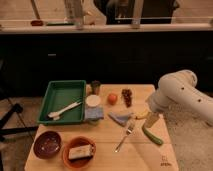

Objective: Place towel in metal cup

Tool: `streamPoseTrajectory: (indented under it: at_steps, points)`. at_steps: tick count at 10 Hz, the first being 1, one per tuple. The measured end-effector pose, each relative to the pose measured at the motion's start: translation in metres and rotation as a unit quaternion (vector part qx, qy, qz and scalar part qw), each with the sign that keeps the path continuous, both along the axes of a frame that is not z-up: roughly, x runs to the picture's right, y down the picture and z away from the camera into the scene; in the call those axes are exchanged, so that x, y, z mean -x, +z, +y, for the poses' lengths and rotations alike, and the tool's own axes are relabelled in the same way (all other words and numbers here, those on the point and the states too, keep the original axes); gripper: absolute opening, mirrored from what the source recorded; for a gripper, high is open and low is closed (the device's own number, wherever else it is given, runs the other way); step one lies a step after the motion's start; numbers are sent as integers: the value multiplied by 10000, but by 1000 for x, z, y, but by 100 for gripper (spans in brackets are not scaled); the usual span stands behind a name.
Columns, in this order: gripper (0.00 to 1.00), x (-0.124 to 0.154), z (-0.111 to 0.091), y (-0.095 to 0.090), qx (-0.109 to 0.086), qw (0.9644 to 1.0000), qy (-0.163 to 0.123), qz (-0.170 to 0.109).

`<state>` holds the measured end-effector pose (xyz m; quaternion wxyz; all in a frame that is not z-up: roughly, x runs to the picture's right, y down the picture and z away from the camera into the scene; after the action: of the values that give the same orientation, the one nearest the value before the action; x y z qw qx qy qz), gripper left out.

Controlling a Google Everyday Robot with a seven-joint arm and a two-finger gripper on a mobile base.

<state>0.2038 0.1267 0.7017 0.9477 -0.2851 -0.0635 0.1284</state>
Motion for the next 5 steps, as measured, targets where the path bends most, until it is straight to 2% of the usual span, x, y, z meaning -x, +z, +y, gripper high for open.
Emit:
streamPoseTrajectory:
  at_steps: [2, 5]
  points:
    - [80, 27, 15, 14, 65, 9999, 58, -90]
    - [80, 40, 30, 34, 144, 9993, 329, -121]
